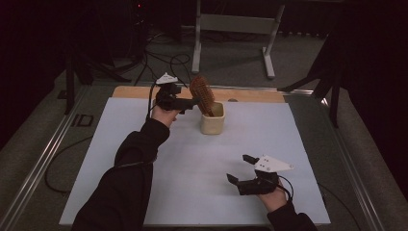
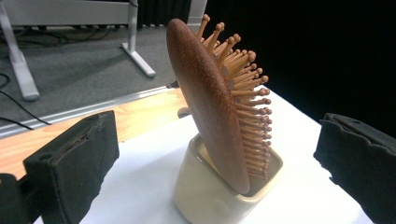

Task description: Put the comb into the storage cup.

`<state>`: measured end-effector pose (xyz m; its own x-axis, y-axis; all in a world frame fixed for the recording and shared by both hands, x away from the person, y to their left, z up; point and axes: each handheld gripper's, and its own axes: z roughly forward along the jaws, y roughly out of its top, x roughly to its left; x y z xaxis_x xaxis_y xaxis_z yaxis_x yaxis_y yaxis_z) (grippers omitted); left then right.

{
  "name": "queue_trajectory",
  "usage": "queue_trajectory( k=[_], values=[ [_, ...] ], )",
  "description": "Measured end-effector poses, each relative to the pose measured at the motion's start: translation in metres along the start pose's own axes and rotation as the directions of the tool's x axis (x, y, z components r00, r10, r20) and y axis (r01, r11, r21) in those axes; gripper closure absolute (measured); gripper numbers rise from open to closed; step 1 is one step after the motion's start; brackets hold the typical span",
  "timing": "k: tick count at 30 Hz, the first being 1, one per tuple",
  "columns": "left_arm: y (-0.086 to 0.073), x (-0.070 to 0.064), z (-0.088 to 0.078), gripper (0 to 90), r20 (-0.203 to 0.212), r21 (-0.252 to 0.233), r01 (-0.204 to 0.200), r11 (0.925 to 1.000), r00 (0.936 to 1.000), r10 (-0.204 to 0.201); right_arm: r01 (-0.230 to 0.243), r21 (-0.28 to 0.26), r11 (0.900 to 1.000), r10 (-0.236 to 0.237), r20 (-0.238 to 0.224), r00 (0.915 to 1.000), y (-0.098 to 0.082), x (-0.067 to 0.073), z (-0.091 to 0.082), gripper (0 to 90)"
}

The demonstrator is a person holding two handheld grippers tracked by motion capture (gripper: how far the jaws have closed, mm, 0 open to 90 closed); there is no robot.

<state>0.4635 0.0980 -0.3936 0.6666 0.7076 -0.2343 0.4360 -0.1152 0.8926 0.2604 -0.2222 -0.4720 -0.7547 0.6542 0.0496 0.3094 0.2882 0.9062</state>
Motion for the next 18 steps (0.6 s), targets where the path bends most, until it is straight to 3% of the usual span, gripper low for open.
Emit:
queue_trajectory(
  k=[5, 18],
  values=[
    [-0.001, -0.002, -0.003, 0.1, -0.009, 0.026, -0.042, 0.9988, 0.9991, 0.042, -0.001, 0.002, 1.000, 0.001, 0.001, 1.0000, 0.000, -0.001, 0.000, 9.6],
    [-0.008, 0.000, -0.013, 0.1, 0.056, 0.067, -0.040, 0.9970, 0.9978, 0.036, -0.004, 0.008, 1.000, 0.004, 0.006, 1.0000, 0.000, 0.000, 0.000, 9.6]
  ],
)
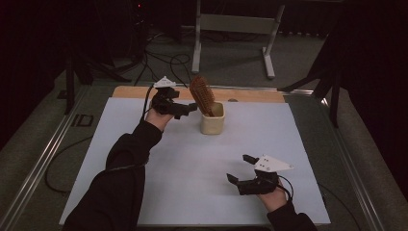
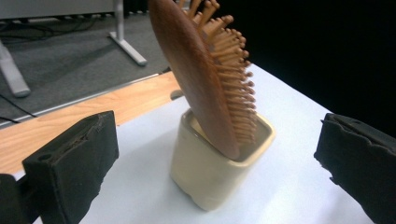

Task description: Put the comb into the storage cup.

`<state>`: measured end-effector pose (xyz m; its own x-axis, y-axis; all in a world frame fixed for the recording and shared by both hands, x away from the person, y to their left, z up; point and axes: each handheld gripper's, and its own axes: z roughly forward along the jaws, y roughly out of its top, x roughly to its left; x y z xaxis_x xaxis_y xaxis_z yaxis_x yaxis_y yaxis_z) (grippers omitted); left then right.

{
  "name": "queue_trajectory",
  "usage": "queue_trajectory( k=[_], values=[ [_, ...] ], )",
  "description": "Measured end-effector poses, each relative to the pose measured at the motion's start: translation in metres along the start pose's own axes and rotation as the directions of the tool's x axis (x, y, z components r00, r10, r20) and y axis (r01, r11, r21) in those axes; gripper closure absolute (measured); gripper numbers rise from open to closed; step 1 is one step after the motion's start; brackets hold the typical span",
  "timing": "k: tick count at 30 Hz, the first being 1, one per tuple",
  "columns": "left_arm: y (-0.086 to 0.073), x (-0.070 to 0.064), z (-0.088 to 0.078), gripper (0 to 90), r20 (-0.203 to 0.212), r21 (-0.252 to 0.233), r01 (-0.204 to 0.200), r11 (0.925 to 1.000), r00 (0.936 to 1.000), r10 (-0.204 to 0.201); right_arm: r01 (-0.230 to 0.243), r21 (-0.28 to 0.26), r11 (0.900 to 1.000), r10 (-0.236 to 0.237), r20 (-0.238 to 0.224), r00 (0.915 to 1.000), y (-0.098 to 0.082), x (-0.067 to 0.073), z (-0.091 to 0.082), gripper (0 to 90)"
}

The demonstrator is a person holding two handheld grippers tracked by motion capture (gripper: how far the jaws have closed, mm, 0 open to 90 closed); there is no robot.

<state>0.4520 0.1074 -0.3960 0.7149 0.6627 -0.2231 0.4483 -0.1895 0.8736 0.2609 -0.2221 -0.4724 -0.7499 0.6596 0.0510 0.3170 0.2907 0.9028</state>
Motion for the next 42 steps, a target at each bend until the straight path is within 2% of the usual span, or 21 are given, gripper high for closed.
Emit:
queue_trajectory(
  k=[5, 15, 21, 28, 35, 40, 42],
  values=[
    [-0.004, 0.000, -0.006, 0.1, 0.026, 0.013, -0.016, 0.9998, 0.9996, 0.015, 0.001, 0.001, 1.000, -0.001, -0.001, 1.0000, 0.000, 0.000, 0.000, 9.6],
    [-0.013, -0.005, -0.023, 0.1, 0.043, 0.018, -0.044, 0.9989, 0.9981, 0.043, 0.003, -0.002, 1.000, -0.003, 0.003, 1.0000, 0.001, 0.000, 0.001, 9.6],
    [-0.022, -0.009, -0.037, 0.2, 0.047, 0.013, -0.078, 0.9969, 0.9959, 0.077, 0.008, 0.000, 1.000, -0.008, -0.001, 1.0000, 0.002, 0.000, 0.003, 9.6],
    [-0.036, -0.012, -0.050, 0.2, 0.072, 0.005, -0.124, 0.9922, 0.9897, 0.124, 0.007, -0.002, 1.000, -0.007, -0.007, 0.9999, 0.002, 0.000, 0.003, 9.6],
    [-0.053, -0.018, -0.064, 0.1, 0.105, 0.012, -0.142, 0.9898, 0.9845, 0.140, 0.007, -0.002, 1.000, -0.007, -0.006, 1.0000, 0.002, 0.001, 0.004, 9.6],
    [-0.065, -0.023, -0.073, 0.1, 0.104, 0.014, -0.171, 0.9853, 0.9803, 0.168, 0.010, 0.001, 1.000, -0.010, -0.009, 0.9999, 0.002, 0.001, 0.004, 9.6],
    [-0.075, -0.026, -0.079, 0.1, 0.105, 0.015, -0.186, 0.9825, 0.9774, 0.183, 0.011, 0.002, 1.000, -0.011, -0.004, 0.9999, 0.002, 0.001, 0.003, 9.6]
  ],
)
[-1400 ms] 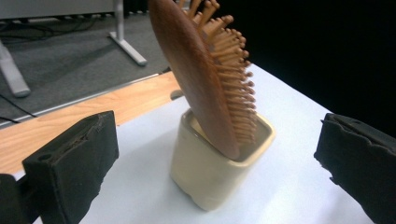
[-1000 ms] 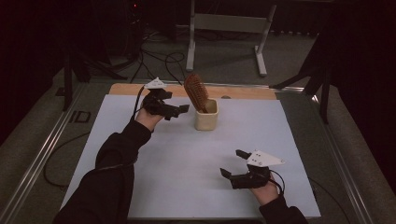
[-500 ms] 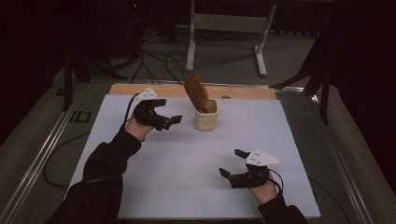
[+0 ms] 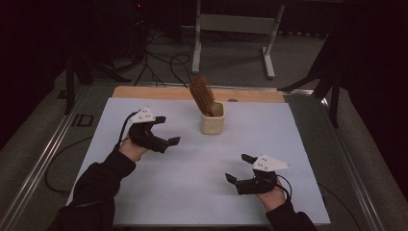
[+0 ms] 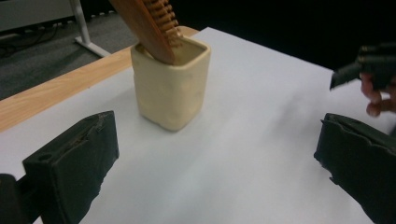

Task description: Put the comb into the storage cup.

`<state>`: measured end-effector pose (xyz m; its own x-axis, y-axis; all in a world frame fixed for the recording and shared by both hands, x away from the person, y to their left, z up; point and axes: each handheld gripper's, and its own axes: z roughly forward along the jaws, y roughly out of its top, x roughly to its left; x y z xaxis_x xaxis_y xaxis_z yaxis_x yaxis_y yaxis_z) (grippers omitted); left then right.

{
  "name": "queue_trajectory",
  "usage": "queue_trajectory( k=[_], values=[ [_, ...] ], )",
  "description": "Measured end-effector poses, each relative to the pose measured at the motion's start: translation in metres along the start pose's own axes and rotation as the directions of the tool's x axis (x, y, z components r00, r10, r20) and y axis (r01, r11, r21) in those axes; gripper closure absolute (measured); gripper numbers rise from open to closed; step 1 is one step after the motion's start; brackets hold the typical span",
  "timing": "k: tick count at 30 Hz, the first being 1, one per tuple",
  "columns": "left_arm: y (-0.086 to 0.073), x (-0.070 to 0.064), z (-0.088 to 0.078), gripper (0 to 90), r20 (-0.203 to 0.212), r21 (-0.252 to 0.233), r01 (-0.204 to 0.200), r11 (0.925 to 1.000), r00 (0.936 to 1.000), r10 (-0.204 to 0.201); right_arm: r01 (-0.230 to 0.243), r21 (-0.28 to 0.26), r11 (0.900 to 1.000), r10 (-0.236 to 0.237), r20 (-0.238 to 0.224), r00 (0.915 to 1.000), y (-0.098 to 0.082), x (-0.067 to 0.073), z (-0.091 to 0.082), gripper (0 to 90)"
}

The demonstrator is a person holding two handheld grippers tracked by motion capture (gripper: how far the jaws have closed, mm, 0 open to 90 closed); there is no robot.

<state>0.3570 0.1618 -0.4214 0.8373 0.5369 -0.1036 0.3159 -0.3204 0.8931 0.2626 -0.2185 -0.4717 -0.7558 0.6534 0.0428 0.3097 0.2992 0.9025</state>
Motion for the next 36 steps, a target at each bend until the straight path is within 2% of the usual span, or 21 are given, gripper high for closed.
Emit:
queue_trajectory(
  k=[8, 9, 17, 24, 29, 36],
  values=[
    [-0.023, -0.012, -0.013, 0.1, 0.007, 0.011, -0.014, 0.9998, 0.9999, 0.014, -0.006, -0.003, 1.000, 0.006, -0.004, 1.0000, 0.000, 0.000, 0.001, 9.6],
    [-0.030, -0.015, -0.018, 0.1, 0.004, 0.015, -0.014, 0.9998, 0.9999, 0.014, -0.003, -0.005, 1.000, 0.003, -0.004, 1.0000, 0.000, -0.001, 0.000, 9.6],
    [-0.059, -0.021, -0.037, 0.1, -0.007, 0.000, 0.006, 1.0000, 1.0000, -0.006, -0.008, -0.002, 1.000, 0.008, -0.008, 0.9999, -0.001, -0.001, 0.001, 9.6],
    [-0.081, -0.026, -0.046, 0.1, -0.021, 0.022, 0.003, 0.9998, 0.9998, -0.003, -0.011, -0.001, 1.000, 0.011, -0.009, 0.9999, -0.002, -0.001, 0.001, 9.6],
    [-0.100, -0.029, -0.056, 0.1, -0.043, 0.031, 0.016, 0.9994, 0.9990, -0.015, -0.010, -0.001, 1.000, 0.010, -0.009, 0.9999, -0.002, -0.001, 0.000, 9.6],
    [-0.115, -0.030, -0.068, 0.2, -0.068, 0.028, 0.031, 0.9991, 0.9973, -0.029, -0.009, -0.001, 1.000, 0.009, -0.006, 0.9999, -0.002, -0.001, 0.001, 9.6]
  ],
)
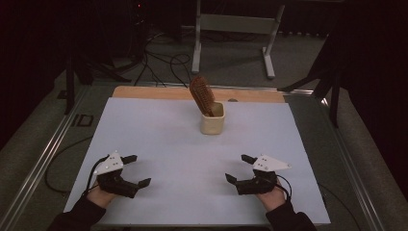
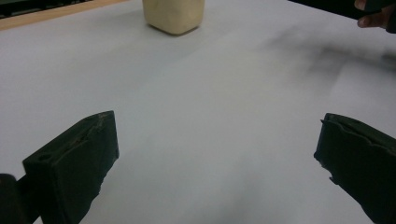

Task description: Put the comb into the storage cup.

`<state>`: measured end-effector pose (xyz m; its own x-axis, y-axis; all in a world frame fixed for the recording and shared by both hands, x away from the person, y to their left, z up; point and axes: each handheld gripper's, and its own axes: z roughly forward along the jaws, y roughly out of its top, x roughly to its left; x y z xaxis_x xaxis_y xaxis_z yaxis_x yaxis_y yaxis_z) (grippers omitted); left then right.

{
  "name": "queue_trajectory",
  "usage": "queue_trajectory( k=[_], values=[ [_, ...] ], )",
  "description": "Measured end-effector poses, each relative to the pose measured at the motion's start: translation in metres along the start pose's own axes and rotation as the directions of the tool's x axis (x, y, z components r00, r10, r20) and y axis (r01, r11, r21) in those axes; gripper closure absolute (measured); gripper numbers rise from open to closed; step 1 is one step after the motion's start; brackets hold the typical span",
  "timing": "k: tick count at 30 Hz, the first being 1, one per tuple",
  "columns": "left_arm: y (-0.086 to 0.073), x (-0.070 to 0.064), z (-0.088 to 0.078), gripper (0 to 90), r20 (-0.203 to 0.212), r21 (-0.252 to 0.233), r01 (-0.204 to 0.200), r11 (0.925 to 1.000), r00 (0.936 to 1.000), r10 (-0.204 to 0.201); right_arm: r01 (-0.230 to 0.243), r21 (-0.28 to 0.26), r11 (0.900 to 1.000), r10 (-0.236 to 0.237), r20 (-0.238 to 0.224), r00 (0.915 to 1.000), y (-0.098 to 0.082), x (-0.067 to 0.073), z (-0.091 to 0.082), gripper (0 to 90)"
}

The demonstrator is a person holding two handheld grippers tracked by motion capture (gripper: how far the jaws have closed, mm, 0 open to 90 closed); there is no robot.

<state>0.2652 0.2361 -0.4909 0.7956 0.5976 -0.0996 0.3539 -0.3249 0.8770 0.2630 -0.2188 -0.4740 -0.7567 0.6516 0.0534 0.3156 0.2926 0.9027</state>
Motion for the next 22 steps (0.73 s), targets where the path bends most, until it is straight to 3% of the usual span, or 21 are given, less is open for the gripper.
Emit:
queue_trajectory(
  k=[9, 22],
  values=[
    [-0.018, 0.001, -0.015, 0.2, -0.038, 0.015, 0.019, 0.9997, 0.9991, -0.019, -0.003, 0.003, 1.000, 0.003, 0.000, 1.0000, -0.001, 0.000, 0.000, 9.6],
    [-0.021, 0.001, -0.020, 0.2, -0.059, -0.007, 0.011, 0.9999, 0.9982, -0.012, 0.005, 0.007, 1.000, -0.005, 0.005, 1.0000, -0.002, -0.002, 0.001, 9.6]
  ],
)
